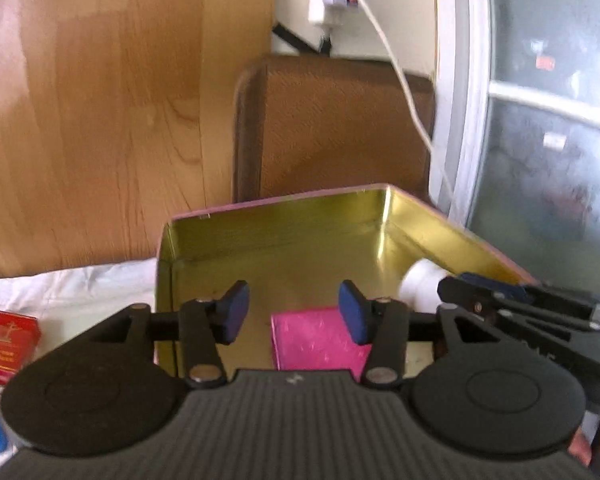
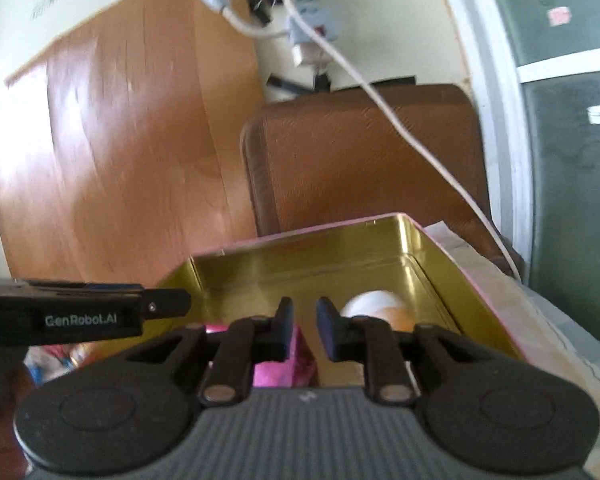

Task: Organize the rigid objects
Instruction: 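Carry the pink pouch with the right gripper into the tin and release, then move the right gripper to the red box and grasp it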

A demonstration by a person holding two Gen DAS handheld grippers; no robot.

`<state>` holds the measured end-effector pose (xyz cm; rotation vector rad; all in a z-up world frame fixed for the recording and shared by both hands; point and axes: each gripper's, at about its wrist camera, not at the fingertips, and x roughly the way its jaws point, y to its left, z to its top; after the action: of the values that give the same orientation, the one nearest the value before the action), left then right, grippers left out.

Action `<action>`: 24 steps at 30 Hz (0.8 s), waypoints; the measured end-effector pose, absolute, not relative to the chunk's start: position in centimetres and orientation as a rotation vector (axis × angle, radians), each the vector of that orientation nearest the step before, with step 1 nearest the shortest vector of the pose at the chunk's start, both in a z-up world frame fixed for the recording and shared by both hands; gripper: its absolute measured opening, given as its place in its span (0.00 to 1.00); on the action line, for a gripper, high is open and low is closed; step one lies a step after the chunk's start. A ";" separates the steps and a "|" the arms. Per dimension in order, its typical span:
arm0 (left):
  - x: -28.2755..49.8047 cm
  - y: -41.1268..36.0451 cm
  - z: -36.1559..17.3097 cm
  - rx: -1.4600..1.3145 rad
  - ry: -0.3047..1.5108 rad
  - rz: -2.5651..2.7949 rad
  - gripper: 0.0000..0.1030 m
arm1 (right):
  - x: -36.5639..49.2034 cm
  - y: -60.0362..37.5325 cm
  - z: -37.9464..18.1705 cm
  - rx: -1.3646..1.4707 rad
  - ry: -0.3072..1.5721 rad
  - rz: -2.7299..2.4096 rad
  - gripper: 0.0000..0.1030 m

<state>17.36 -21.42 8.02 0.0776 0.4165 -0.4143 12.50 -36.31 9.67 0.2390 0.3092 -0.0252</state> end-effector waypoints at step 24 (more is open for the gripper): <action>9.4 -1.3 5.1 0.041 0.529 0.004 0.54 | 5.3 -22.9 11.0 0.194 0.291 0.289 0.31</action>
<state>9.42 -1.32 5.09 0.0411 0.5295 0.0040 5.30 -22.90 11.00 0.1937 0.2905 0.2895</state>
